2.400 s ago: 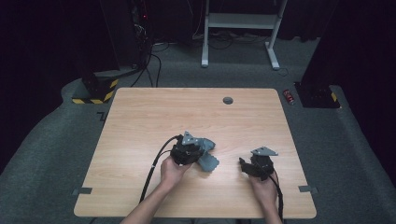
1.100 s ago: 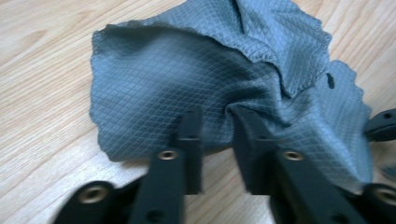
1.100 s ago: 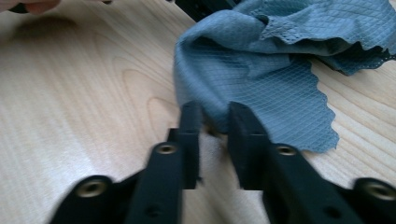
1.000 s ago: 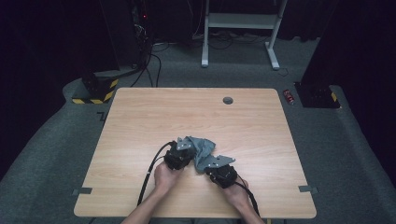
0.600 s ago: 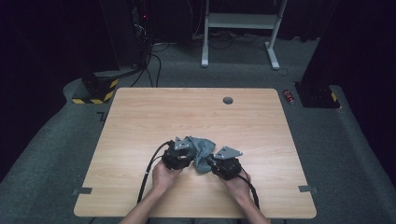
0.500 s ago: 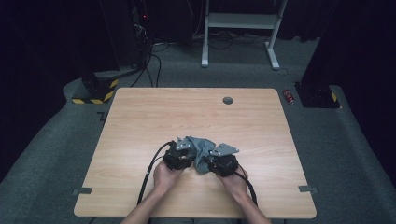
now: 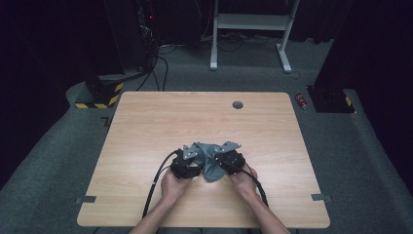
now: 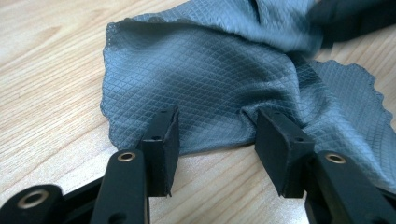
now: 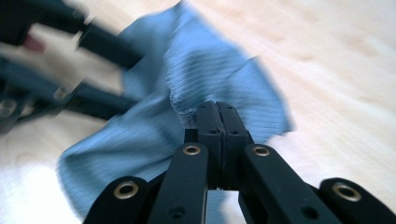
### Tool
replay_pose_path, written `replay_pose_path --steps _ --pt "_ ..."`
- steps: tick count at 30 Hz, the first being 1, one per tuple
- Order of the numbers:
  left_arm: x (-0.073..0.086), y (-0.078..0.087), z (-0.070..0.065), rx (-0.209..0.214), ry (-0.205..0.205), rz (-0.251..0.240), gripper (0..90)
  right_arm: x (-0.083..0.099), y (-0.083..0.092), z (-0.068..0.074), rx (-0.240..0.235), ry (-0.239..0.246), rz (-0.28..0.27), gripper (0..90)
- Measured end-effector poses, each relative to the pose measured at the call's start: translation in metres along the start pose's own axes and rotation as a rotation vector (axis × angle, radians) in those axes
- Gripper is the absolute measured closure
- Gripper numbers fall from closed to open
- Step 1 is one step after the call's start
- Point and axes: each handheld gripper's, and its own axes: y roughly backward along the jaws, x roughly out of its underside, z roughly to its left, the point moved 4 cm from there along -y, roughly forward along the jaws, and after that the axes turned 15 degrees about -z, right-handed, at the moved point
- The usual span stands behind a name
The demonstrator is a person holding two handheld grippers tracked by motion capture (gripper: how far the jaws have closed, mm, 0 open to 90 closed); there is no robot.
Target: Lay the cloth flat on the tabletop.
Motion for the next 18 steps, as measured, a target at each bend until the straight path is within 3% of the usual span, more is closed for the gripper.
replay_pose_path --steps 4,5,6,10,11,18 --pt "0.001 0.001 -0.001 -0.015 0.003 -0.010 48.4 -0.010 0.008 -0.021 0.051 -0.038 -0.033 89.6" --pt "0.001 0.001 -0.001 -0.013 0.007 -0.010 47.5 -0.010 0.009 -0.034 0.080 -0.073 -0.037 89.6" --pt "0.001 0.001 -0.001 -0.014 0.004 -0.010 47.5 -0.010 0.009 -0.034 0.080 -0.073 -0.037 89.6" --pt "0.002 0.000 -0.001 -0.024 0.009 -0.011 45.2 -0.007 0.006 -0.063 0.155 -0.131 -0.028 89.3" --pt "0.002 0.001 -0.001 -0.027 0.008 -0.008 43.6 -0.004 0.003 -0.071 0.174 -0.159 0.000 88.0" --pt "0.002 0.000 0.000 -0.043 0.019 -0.004 39.5 0.003 0.003 -0.060 0.144 -0.155 0.020 71.2"
